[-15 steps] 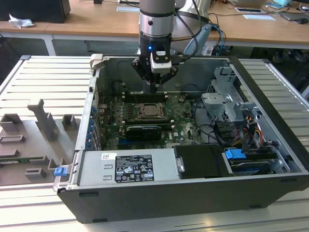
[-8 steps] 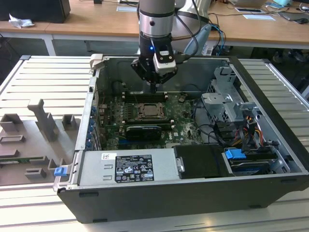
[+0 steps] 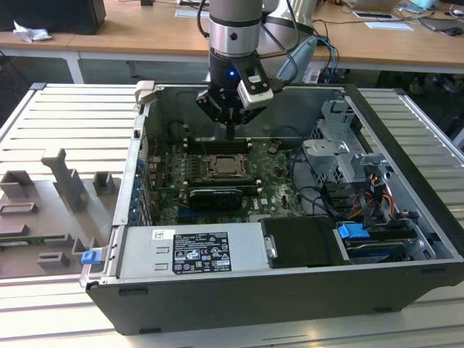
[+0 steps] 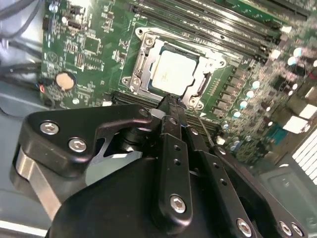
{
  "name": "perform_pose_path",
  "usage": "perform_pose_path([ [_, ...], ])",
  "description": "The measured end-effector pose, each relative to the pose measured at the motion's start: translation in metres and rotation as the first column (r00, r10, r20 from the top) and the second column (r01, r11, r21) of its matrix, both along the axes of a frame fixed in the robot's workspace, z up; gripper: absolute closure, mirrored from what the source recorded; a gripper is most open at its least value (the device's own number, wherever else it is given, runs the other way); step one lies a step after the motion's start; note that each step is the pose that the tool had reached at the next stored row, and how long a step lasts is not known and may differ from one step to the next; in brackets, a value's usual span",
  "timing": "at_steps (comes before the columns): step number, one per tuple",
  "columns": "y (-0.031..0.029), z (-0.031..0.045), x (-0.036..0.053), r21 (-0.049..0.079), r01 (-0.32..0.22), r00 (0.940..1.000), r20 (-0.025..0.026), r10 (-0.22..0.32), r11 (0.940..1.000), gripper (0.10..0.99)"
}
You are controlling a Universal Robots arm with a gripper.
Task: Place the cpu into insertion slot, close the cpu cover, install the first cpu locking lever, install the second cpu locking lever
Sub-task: 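Install the first cpu locking lever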
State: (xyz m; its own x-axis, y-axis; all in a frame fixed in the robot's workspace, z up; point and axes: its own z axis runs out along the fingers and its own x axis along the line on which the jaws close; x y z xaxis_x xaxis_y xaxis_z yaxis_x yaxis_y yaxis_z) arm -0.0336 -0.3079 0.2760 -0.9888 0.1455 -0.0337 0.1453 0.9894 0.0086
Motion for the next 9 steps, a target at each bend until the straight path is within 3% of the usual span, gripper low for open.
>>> perform_pose_path([
  [5,0.0,-0.0003,-0.0007,0.0,-0.102,0.9948,0.0,0.102,0.9948,0.98],
  [9,0.0,-0.0003,-0.0031,0.0,-0.141,0.99,0.0001,0.141,0.99,0.98],
])
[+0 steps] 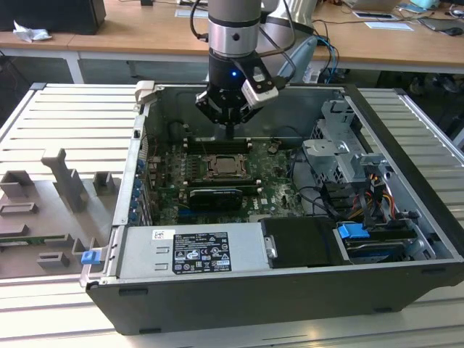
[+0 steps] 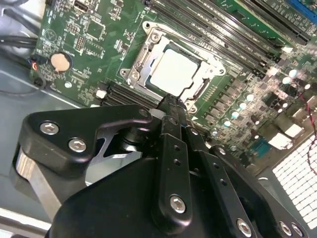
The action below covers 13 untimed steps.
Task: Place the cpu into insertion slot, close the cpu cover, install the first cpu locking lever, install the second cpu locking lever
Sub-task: 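Install the first cpu locking lever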
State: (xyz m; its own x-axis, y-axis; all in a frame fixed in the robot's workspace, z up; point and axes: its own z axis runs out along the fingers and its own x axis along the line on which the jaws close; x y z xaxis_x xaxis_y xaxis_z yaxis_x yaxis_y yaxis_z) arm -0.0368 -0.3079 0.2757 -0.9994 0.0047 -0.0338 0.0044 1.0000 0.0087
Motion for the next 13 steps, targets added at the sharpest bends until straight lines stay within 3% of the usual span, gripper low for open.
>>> perform_pose_path([
  [7,0.0,-0.0001,-0.0202,0.001,-0.006,1.0,0.0,0.006,1.0,0.98],
  [9,0.0001,-0.0002,-0.0231,0.003,-0.006,1.0,-0.0049,0.006,1.0,0.98],
  [10,0.0,-0.0004,-0.026,0.003,-0.006,0.9999,-0.0109,0.006,1.0,0.98],
  [13,0.0,-0.0024,-0.0406,0.003,-0.006,0.9999,-0.0139,0.006,1.0,0.98],
])
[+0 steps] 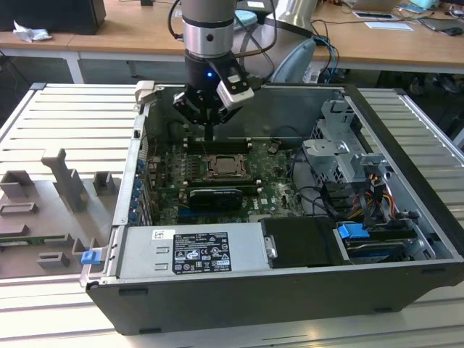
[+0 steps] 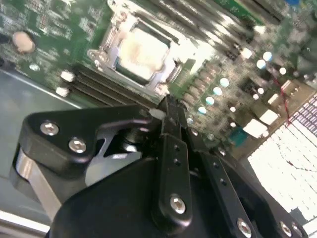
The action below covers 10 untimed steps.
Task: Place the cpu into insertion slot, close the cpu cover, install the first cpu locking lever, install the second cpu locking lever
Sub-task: 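Install the first cpu locking lever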
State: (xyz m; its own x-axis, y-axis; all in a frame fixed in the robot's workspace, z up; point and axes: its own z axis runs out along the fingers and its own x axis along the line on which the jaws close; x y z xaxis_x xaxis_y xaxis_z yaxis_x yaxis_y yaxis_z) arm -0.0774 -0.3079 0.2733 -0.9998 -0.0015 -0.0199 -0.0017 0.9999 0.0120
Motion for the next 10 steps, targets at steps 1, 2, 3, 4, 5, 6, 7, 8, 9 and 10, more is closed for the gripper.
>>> perform_pose_path([
  [1,0.0,-0.0006,-0.004,0.0,0.0,1.0,-0.0005,0.0,1.0,0.98],
  [2,0.0,-0.0012,-0.0084,0.0,0.0,1.0,-0.0012,0.0,1.0,0.98],
  [3,0.0,-0.0018,-0.0125,0.0,0.0,1.0,-0.0017,0.0,1.0,0.98],
  [4,0.0,-0.0024,-0.0162,0.0,0.0,1.0,-0.002,0.0,1.0,0.98],
  [5,0.0,-0.003,-0.0191,0.0,0.0,1.0,-0.0019,0.0,1.0,0.98],
  [6,0.0002,-0.0037,-0.0212,0.0,-0.001,1.0,-0.0019,0.001,1.0,0.98],
  [7,0.0005,-0.0045,-0.0227,0.0,-0.002,1.0,-0.0018,0.002,1.0,0.98],
  [8,0.0008,-0.0051,-0.0243,0.0,-0.004,1.0,-0.002,0.004,1.0,0.98],
  [9,0.0014,-0.0058,-0.0257,0.0,-0.006,1.0,-0.002,0.006,1.0,0.98],
  [10,0.0023,-0.0067,-0.0275,0.0,-0.007,1.0,-0.002,0.007,1.0,0.98],
])
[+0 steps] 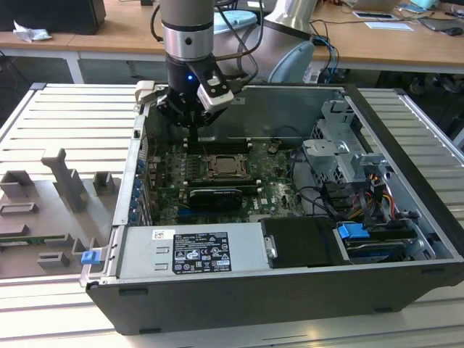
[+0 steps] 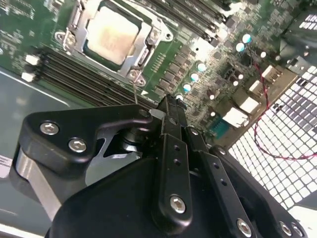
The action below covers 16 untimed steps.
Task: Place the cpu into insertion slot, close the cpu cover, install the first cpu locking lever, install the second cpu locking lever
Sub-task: 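Install the first cpu locking lever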
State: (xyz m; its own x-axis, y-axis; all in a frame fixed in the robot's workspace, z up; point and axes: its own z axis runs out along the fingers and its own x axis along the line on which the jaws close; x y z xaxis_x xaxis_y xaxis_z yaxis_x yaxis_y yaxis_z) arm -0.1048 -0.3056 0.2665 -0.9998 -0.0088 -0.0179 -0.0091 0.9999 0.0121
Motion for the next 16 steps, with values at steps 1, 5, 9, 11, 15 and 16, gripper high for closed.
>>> perform_pose_path([
  [1,0.0014,-0.0011,-0.002,0.0,-0.002,1.0,-0.0002,0.002,1.0,0.98],
  [5,0.0105,-0.0032,-0.0028,0.0,-0.003,1.0,-0.0003,0.003,1.0,0.98],
  [9,0.0158,-0.0049,-0.0022,0.0,-0.003,1.0,-0.0006,0.003,1.0,0.98],
  [11,0.0162,-0.0052,0.0008,0.0,-0.003,1.0,-0.0019,0.003,1.0,0.98],
  [15,0.0171,-0.0066,0.0181,0.0,-0.003,1.0,-0.0084,0.003,1.0,0.98],
  [16,0.0172,-0.0072,0.0229,0.0,-0.003,0.9999,-0.0101,0.003,1.0,0.98],
])
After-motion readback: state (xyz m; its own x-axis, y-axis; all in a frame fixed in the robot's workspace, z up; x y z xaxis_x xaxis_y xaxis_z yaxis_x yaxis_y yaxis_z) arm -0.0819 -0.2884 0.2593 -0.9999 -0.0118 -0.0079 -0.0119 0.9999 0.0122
